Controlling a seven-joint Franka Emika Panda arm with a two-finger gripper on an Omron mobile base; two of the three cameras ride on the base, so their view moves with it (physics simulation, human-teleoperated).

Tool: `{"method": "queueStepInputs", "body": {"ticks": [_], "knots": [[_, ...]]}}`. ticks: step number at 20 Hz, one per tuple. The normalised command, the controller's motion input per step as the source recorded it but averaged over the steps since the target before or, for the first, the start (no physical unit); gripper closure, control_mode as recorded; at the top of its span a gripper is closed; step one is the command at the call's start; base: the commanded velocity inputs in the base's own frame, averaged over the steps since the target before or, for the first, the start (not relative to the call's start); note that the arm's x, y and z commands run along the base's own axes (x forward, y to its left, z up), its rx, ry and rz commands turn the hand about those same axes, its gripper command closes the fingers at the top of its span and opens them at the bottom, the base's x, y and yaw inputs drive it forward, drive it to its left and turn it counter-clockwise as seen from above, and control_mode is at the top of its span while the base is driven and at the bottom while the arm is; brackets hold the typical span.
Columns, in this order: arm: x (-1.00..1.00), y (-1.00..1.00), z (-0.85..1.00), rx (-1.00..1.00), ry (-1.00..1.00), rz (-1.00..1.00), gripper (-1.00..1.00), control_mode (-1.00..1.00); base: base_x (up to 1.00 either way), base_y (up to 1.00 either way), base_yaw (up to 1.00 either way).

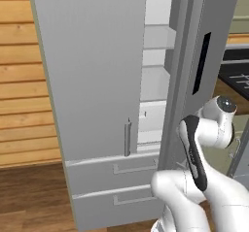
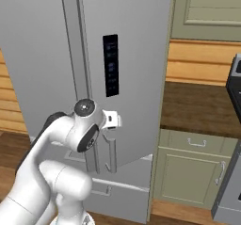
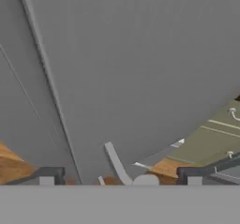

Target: Take the strawberry from the fridge and place it on top of the pancake, located on the dining counter.

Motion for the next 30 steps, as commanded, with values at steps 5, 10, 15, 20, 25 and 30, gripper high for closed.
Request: {"method": "queueStepInputs", "body": {"ticks": [5,10,15,20,25,30], "knots": [[-0.26,0.79,0.47,-0.33,-0.03,0.00,-1.00,-1.00,0.00,0.00,0.00],[-0.02,1.00,0.16,-0.47,-0.06,0.00,-1.00,-1.00,0.00,0.00,0.00],[0.11,0.98,0.32,-0.42,-0.02,-0.02,-1.00,-1.00,0.00,0.00,0.00],[0.62,0.71,0.47,-0.33,0.02,-0.16,-1.00,-1.00,0.00,0.00,0.00],[0.76,-0.08,0.08,-0.11,0.16,-0.23,-1.00,-1.00,0.00,0.00,0.00],[0.81,-0.30,0.00,-0.06,0.14,-0.14,-1.00,-1.00,0.00,0.00,0.00]]}}
